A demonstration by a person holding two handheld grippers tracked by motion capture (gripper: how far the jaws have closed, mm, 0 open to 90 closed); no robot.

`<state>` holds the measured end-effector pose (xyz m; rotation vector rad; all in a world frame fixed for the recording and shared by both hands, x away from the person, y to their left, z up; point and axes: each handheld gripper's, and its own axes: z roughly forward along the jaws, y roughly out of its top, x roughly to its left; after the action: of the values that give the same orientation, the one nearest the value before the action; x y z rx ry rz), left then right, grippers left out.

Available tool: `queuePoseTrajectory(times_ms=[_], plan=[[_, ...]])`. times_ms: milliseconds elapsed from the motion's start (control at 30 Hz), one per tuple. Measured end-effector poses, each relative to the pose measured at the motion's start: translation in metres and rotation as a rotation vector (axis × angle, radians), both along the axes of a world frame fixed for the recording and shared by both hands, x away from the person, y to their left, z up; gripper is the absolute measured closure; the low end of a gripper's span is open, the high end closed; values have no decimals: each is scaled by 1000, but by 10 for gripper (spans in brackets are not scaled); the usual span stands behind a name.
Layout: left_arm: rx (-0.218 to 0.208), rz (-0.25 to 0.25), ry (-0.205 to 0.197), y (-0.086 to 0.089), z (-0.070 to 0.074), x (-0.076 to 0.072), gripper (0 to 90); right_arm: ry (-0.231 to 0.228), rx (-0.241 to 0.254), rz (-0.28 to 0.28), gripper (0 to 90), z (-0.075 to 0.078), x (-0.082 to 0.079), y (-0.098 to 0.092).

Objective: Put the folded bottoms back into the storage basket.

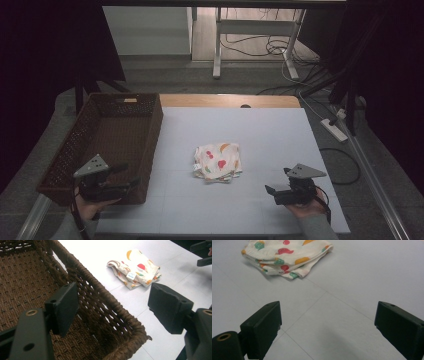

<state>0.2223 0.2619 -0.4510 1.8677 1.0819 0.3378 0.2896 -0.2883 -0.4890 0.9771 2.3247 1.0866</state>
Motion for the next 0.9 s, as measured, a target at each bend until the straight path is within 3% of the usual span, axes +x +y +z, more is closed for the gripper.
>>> queuePoseTrajectory(times_ms=[900], plan=[[-5, -5, -13, -3, 3, -2, 240, 7, -13, 4, 76, -3, -1, 1]])
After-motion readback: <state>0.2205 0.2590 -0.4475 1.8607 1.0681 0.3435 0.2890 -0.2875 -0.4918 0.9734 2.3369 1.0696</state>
